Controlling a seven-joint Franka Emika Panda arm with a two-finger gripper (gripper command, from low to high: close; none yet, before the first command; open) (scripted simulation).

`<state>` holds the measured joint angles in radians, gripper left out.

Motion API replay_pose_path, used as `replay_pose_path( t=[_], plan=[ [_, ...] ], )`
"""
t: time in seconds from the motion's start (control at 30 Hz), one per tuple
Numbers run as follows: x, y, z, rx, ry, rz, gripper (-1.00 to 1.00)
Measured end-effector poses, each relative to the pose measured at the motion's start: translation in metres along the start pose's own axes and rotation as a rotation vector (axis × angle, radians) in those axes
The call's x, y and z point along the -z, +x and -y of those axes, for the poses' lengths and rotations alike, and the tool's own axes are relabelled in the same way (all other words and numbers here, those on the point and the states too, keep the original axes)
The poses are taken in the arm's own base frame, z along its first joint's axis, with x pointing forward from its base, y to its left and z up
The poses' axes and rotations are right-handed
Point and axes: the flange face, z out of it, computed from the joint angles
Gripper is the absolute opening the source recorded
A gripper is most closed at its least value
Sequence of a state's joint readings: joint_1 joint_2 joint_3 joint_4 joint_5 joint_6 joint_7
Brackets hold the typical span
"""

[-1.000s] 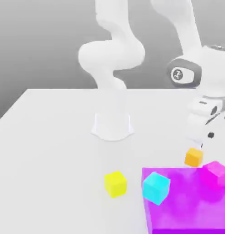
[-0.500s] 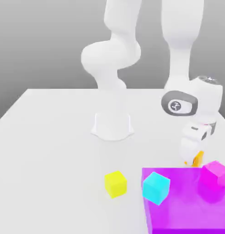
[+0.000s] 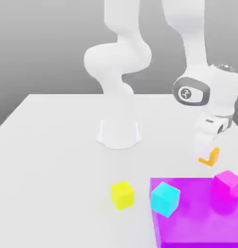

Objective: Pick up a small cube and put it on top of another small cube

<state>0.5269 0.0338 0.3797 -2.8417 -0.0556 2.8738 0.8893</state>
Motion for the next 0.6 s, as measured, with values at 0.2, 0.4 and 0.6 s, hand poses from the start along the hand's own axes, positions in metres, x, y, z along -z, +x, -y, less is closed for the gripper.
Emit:
replay_pose_path(
  t=[0.2, 0.4, 0.6],
  plan=[
    [0.058, 0.13, -0.09, -0.294, -0.018, -0.006, -1.0],
    [0.097, 0.198, -0.188, -0.488, 0.0, 0.003, -1.0],
    [0.062, 0.199, -0.194, -0.497, 0.0, 0.003, 1.0]
  ],
)
